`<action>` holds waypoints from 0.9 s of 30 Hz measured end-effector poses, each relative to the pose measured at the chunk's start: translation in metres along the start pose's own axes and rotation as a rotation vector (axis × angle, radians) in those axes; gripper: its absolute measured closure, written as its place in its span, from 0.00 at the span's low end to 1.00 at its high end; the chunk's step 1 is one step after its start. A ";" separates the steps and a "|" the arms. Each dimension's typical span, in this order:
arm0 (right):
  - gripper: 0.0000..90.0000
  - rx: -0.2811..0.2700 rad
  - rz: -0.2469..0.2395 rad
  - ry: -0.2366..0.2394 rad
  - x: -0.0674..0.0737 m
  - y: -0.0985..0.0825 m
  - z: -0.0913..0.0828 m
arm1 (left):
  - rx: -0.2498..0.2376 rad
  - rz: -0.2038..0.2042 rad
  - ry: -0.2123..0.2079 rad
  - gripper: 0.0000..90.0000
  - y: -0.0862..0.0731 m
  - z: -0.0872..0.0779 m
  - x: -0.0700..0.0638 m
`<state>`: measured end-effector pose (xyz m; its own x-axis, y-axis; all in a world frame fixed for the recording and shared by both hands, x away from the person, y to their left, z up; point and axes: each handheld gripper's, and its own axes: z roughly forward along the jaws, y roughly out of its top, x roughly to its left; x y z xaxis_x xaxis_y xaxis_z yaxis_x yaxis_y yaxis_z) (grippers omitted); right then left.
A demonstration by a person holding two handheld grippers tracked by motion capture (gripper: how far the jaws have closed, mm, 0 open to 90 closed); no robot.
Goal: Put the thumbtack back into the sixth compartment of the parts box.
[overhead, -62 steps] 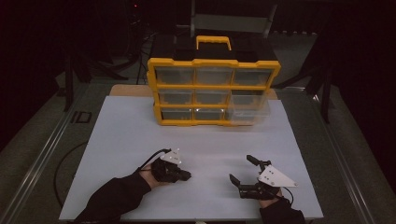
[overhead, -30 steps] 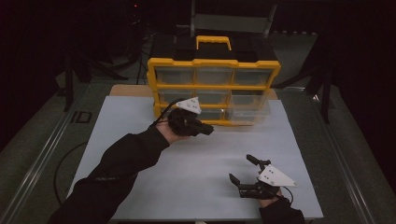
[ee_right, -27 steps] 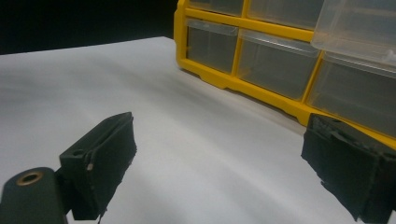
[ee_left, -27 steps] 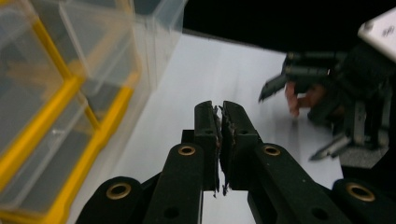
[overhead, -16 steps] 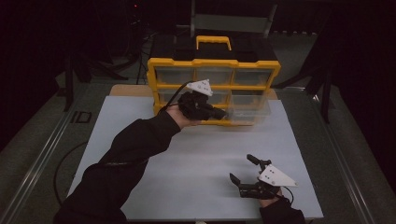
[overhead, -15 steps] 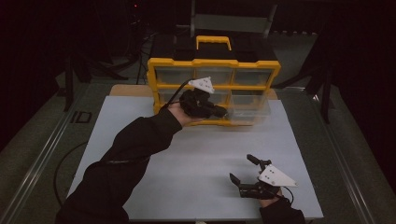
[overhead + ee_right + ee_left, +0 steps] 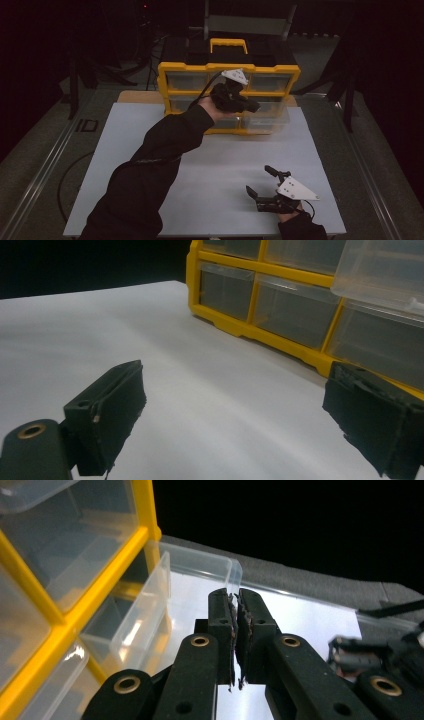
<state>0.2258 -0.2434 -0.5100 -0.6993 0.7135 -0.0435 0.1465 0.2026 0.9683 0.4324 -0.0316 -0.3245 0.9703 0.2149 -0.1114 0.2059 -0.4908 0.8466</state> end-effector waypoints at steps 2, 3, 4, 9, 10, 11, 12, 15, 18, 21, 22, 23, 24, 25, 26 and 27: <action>0.11 -0.003 -0.003 -0.001 0.000 0.000 0.000 | -0.003 -0.007 0.010 0.96 0.003 0.007 0.002; 0.11 -0.005 -0.003 0.000 0.000 0.000 0.000 | -0.001 -0.008 0.016 0.96 0.004 0.010 0.003; 0.11 -0.006 -0.002 0.000 0.000 0.000 0.000 | 0.003 -0.015 0.020 0.96 0.004 0.014 0.004; 0.11 -0.011 -0.001 0.000 -0.001 0.000 -0.001 | 0.012 -0.027 0.044 0.96 0.003 0.027 0.008; 0.11 -0.011 0.001 0.000 -0.001 0.000 -0.001 | 0.016 -0.030 0.044 0.95 0.002 0.030 0.009; 0.11 -0.012 0.002 -0.001 -0.001 0.000 -0.001 | 0.020 -0.035 0.046 0.95 0.001 0.032 0.010; 0.11 -0.012 0.002 0.000 -0.001 0.000 -0.001 | 0.022 -0.039 0.052 0.95 0.000 0.034 0.010; 0.11 -0.011 -0.001 0.001 -0.001 0.000 -0.001 | 0.027 -0.042 0.058 0.95 -0.002 0.037 0.011; 0.11 -0.012 0.000 0.002 -0.001 0.000 -0.001 | 0.044 -0.050 0.067 0.95 -0.005 0.042 0.013; 0.11 -0.010 0.003 0.002 0.000 0.000 -0.001 | 0.053 -0.061 0.090 0.81 -0.008 0.043 0.013; 0.11 -0.010 0.003 0.002 0.000 0.000 -0.001 | 0.050 -0.067 0.088 0.81 -0.009 0.043 0.013; 0.11 -0.010 0.002 0.002 0.000 0.000 -0.001 | 0.046 -0.072 0.084 0.71 -0.009 0.042 0.014; 0.11 -0.009 0.001 0.003 0.000 0.000 -0.001 | 0.054 -0.077 0.083 0.71 -0.009 0.041 0.014; 0.11 -0.009 0.001 0.003 0.000 0.000 -0.001 | 0.063 -0.074 0.085 0.67 -0.010 0.040 0.014; 0.11 -0.009 0.002 0.002 0.000 0.000 -0.001 | 0.066 -0.075 0.087 0.62 -0.012 0.039 0.013; 0.11 -0.009 0.002 0.002 0.000 0.000 -0.001 | 0.066 -0.075 0.087 0.60 -0.012 0.039 0.013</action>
<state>0.2254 -0.2438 -0.5095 -0.7002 0.7127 -0.0412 0.1416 0.1952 0.9705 0.4474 -0.0557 -0.3560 0.9379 0.3238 -0.1248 0.2879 -0.5249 0.8010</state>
